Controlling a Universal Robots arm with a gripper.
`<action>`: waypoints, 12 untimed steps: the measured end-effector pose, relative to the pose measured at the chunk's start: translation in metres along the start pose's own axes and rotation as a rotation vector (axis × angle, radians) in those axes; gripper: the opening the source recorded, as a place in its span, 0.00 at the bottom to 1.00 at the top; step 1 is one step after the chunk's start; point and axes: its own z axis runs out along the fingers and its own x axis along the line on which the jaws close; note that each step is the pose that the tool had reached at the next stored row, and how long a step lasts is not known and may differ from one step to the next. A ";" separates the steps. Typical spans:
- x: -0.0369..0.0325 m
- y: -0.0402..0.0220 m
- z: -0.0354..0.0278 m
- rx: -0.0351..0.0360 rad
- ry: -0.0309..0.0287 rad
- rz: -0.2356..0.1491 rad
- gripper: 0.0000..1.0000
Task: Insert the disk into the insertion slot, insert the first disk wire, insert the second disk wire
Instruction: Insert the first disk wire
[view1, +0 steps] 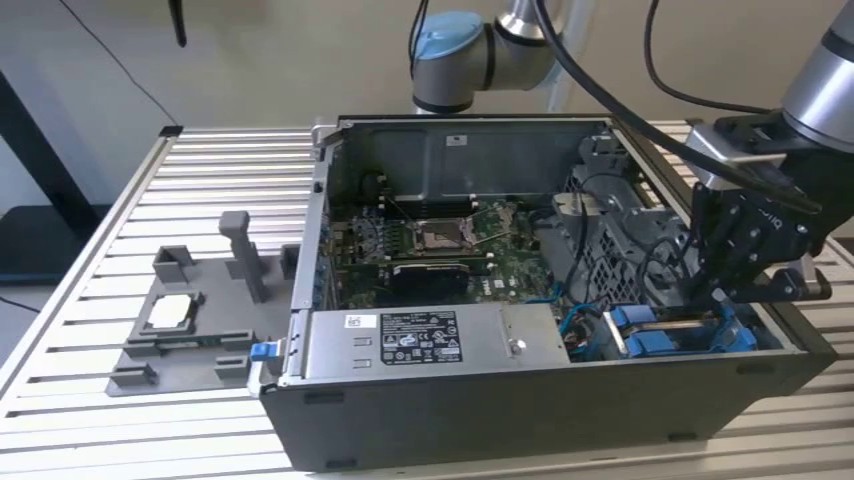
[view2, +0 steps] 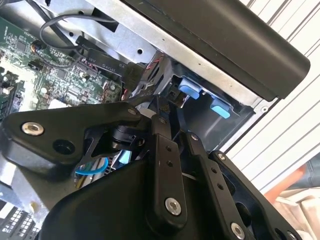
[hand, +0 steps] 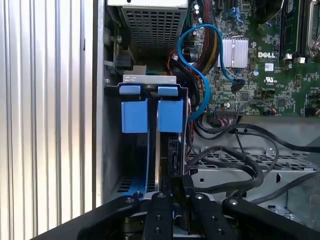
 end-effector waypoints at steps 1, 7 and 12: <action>0.0000 0.0001 0.0010 0.0000 -0.0002 0.001 0.19; 0.0001 0.0002 0.0048 0.0002 0.0002 0.003 0.19; 0.0001 0.0004 0.0050 -0.0001 -0.0006 0.003 0.19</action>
